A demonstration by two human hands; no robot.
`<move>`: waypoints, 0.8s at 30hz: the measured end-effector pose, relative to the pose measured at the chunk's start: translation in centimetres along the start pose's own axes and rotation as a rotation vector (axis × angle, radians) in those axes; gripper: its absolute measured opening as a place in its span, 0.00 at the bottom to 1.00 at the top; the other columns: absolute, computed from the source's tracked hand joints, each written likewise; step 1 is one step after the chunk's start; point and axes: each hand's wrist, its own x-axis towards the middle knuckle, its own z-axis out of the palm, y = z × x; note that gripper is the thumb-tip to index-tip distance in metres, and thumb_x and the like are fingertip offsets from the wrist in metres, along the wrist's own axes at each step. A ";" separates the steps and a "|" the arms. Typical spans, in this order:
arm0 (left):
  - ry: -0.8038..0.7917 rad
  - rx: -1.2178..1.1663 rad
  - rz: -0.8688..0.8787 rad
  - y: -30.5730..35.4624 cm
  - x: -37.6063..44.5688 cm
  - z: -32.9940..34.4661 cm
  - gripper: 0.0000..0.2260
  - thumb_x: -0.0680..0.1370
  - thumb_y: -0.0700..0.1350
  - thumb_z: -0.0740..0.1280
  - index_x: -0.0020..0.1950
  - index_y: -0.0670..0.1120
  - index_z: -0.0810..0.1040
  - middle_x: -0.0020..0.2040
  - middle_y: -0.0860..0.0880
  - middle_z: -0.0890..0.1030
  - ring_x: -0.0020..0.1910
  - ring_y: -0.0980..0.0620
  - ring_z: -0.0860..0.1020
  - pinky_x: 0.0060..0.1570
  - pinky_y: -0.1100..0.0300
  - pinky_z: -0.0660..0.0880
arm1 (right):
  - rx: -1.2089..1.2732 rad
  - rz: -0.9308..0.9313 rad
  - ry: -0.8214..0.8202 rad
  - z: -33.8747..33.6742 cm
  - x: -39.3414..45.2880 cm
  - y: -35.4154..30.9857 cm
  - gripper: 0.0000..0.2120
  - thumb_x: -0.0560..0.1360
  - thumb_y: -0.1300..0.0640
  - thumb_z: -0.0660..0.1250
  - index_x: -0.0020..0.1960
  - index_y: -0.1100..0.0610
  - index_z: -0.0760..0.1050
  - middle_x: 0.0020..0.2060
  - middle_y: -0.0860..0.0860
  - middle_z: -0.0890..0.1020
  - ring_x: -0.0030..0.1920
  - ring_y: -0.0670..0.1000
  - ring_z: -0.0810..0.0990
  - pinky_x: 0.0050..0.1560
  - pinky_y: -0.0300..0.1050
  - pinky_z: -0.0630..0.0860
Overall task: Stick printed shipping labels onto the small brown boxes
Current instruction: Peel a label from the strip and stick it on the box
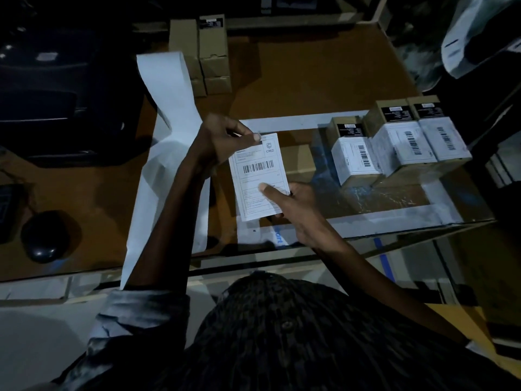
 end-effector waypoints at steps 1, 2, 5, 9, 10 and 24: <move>0.001 -0.006 -0.017 0.0 0.3 0.2 0.08 0.76 0.46 0.74 0.49 0.42 0.85 0.45 0.53 0.86 0.43 0.58 0.85 0.38 0.66 0.77 | 0.013 0.003 0.010 -0.1 0.0 0.1 0.09 0.76 0.58 0.74 0.55 0.60 0.83 0.46 0.48 0.87 0.45 0.46 0.87 0.39 0.36 0.80; 0.001 -0.011 -0.030 -0.1 0.5 0.4 0.08 0.76 0.46 0.74 0.49 0.42 0.86 0.45 0.53 0.86 0.43 0.58 0.85 0.39 0.65 0.77 | 0.024 0.005 0.021 -0.3 0.0 0.2 0.09 0.76 0.59 0.73 0.55 0.59 0.83 0.46 0.49 0.87 0.46 0.46 0.87 0.41 0.37 0.82; -0.012 -0.029 -0.067 -0.2 1.2 0.9 0.09 0.75 0.46 0.75 0.48 0.41 0.86 0.45 0.50 0.87 0.43 0.56 0.85 0.41 0.63 0.78 | 0.032 0.010 0.048 -0.5 0.2 0.4 0.08 0.76 0.57 0.73 0.55 0.58 0.83 0.49 0.51 0.87 0.49 0.48 0.87 0.49 0.46 0.84; -0.057 -0.089 -0.071 0.3 2.1 1.6 0.08 0.75 0.45 0.75 0.46 0.40 0.86 0.46 0.47 0.87 0.43 0.53 0.85 0.39 0.65 0.77 | 0.038 0.040 0.097 -1.4 0.7 0.7 0.05 0.76 0.55 0.74 0.51 0.54 0.83 0.47 0.50 0.88 0.47 0.47 0.87 0.45 0.44 0.83; -0.067 -0.096 -0.067 0.5 2.4 1.8 0.06 0.75 0.44 0.75 0.45 0.41 0.86 0.46 0.47 0.87 0.43 0.53 0.85 0.38 0.64 0.78 | 0.055 0.049 0.108 -1.6 0.7 0.7 0.04 0.76 0.54 0.74 0.50 0.53 0.83 0.46 0.50 0.88 0.46 0.46 0.87 0.42 0.40 0.82; -0.099 -0.110 -0.057 2.6 6.1 5.0 0.10 0.74 0.39 0.75 0.49 0.32 0.84 0.46 0.39 0.85 0.39 0.55 0.83 0.38 0.68 0.76 | 0.083 0.129 0.269 -5.0 2.2 0.6 0.18 0.68 0.42 0.78 0.44 0.56 0.83 0.43 0.50 0.88 0.46 0.52 0.87 0.42 0.55 0.78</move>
